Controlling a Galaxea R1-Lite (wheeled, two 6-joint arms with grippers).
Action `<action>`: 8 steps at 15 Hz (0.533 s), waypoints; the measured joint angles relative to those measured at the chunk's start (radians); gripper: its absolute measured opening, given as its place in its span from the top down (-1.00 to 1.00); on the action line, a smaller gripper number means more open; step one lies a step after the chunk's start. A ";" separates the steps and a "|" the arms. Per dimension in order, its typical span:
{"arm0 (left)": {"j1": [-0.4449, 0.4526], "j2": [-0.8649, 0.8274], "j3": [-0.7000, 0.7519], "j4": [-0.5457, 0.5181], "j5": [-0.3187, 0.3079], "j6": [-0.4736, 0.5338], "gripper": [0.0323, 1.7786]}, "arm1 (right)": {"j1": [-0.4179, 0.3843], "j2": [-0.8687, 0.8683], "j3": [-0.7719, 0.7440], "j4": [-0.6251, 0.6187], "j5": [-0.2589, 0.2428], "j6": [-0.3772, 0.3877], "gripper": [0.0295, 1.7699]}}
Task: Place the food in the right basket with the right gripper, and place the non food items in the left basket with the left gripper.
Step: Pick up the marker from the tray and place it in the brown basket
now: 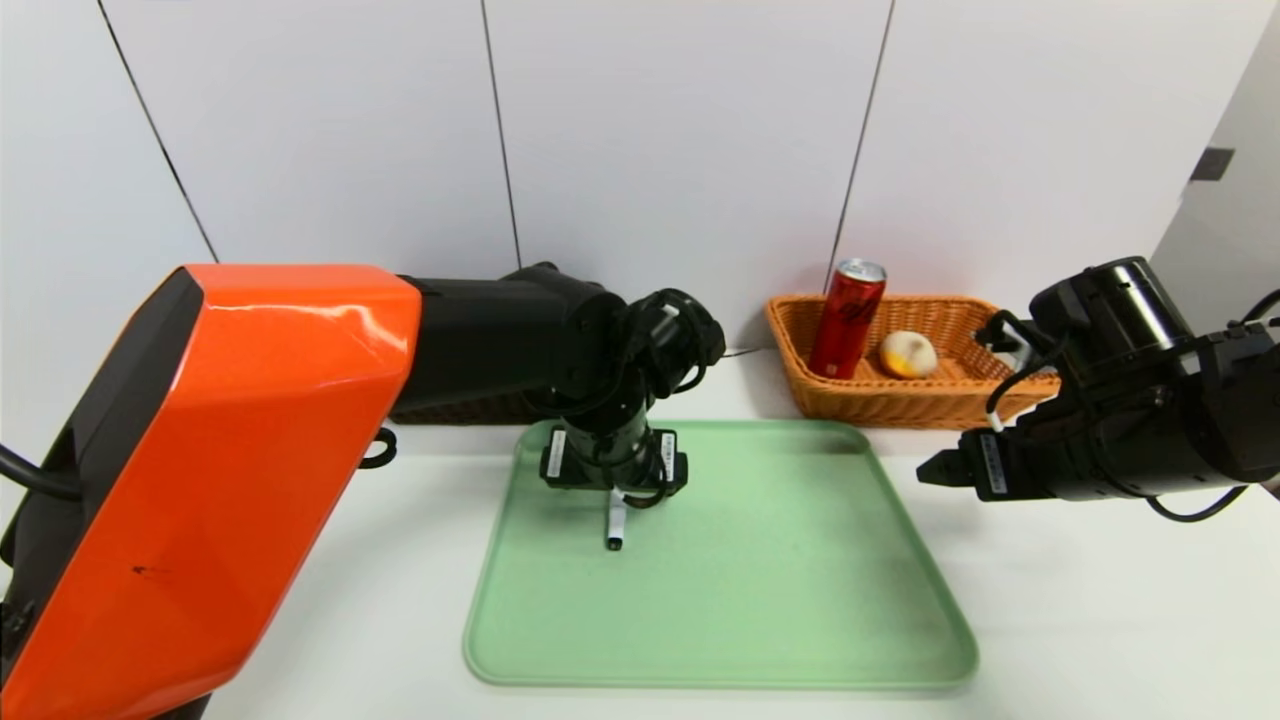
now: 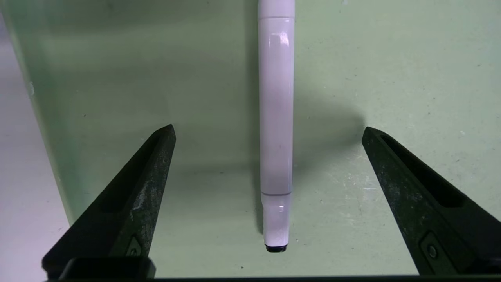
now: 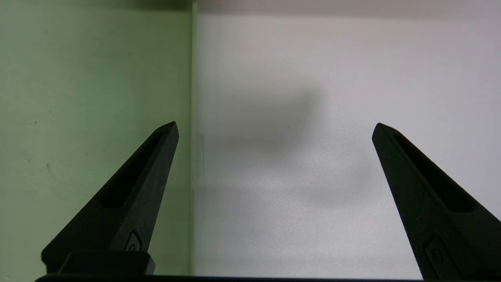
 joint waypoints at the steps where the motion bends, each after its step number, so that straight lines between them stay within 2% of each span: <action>1: 0.000 0.003 0.000 -0.001 0.000 0.002 -0.90 | 0.000 0.000 0.000 0.000 0.000 0.000 -0.93; 7: 0.000 0.016 -0.001 -0.006 0.000 0.030 -0.90 | 0.000 0.000 0.001 0.000 -0.002 0.000 -0.93; 8: 0.000 0.016 0.000 -0.006 -0.001 0.036 -0.74 | 0.000 -0.001 0.002 0.000 -0.002 0.000 -0.93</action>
